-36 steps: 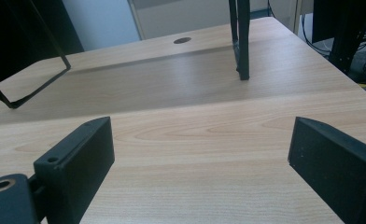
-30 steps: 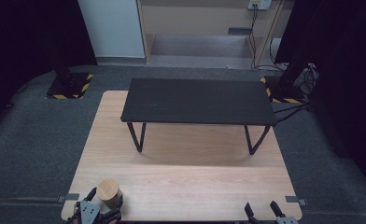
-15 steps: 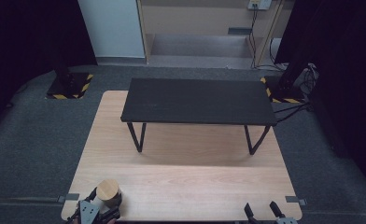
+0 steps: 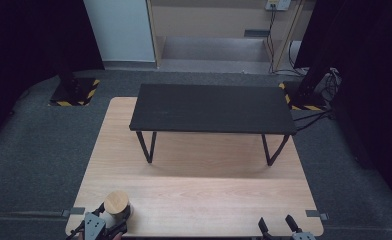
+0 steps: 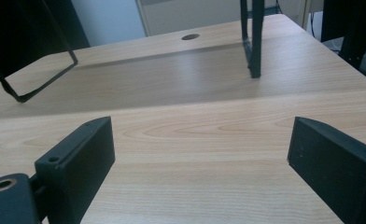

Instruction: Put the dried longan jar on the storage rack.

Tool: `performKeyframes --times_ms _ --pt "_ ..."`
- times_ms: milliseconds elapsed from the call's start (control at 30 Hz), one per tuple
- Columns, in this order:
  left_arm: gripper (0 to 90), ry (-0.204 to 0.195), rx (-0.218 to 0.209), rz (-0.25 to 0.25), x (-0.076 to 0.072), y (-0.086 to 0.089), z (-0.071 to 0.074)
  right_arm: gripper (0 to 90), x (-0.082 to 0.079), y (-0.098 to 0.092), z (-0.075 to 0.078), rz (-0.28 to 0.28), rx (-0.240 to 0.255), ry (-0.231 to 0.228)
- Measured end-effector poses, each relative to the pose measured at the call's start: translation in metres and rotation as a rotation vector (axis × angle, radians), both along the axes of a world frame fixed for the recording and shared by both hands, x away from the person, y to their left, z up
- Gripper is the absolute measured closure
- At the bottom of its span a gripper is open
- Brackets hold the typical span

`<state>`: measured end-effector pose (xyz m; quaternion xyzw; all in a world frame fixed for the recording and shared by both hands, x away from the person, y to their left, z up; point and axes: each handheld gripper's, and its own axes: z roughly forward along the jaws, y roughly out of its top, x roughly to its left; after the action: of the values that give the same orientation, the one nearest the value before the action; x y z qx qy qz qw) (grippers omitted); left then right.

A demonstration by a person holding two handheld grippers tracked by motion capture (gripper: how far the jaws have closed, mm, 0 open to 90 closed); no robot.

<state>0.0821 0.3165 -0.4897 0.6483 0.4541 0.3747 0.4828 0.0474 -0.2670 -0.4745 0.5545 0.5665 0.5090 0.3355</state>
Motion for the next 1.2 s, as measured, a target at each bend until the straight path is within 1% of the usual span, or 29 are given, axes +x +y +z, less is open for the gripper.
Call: performKeyframes --times_ms 33,133,233,367,433,567,667,800,967,1033,1067,1100,1133,1200 --pt "24.2 0.0 0.0 0.0 0.0 0.0 0.0 7.5 0.0 0.0 0.0 0.0 0.0 0.0" --pt "24.2 -0.009 0.005 -0.028 0.0 0.0 0.015 7.7 0.0 0.003 0.0 0.006 0.004 -0.009" --pt "24.2 -0.021 -0.015 -0.058 0.0 0.002 0.028 7.7 0.0 0.003 0.002 0.009 0.005 -0.014" --pt "24.2 -0.02 -0.029 -0.077 0.001 0.002 0.046 7.7 -0.001 0.003 0.002 0.009 0.007 -0.019" --pt "24.2 -0.017 -0.024 -0.084 0.002 0.001 0.058 7.8 -0.002 0.004 0.002 0.01 0.004 -0.018" --pt "24.3 -0.021 -0.026 -0.101 0.006 0.0 0.075 7.8 -0.003 0.005 0.001 0.01 0.004 -0.011" --pt "24.2 -0.028 -0.03 -0.118 0.01 -0.001 0.088 7.9 -0.003 0.006 0.001 0.012 0.005 -0.015" --pt "24.3 -0.04 -0.034 -0.14 0.017 -0.003 0.104 8.0 -0.003 0.006 0.002 0.016 0.008 -0.022" --pt "24.3 -0.023 -0.051 -0.162 0.03 -0.005 0.124 8.2 -0.003 0.005 0.004 0.02 0.008 -0.024" --pt "24.3 -0.019 -0.057 -0.167 0.035 -0.006 0.13 8.2 -0.003 0.005 0.004 0.019 0.009 -0.023" --pt "24.3 -0.02 -0.059 -0.169 0.037 -0.006 0.133 8.3 -0.003 0.004 0.004 0.02 0.008 -0.025" --pt "24.3 -0.02 -0.06 -0.174 0.042 -0.007 0.14 8.3 -0.003 0.004 0.004 0.018 0.01 -0.025" --pt "24.3 -0.02 -0.06 -0.174 0.042 -0.007 0.14 8.3 -0.003 0.003 0.005 0.018 0.011 -0.025" --pt "24.3 -0.033 -0.078 -0.192 0.05 -0.006 0.147 8.4 -0.003 0.003 0.005 0.018 0.01 -0.026"
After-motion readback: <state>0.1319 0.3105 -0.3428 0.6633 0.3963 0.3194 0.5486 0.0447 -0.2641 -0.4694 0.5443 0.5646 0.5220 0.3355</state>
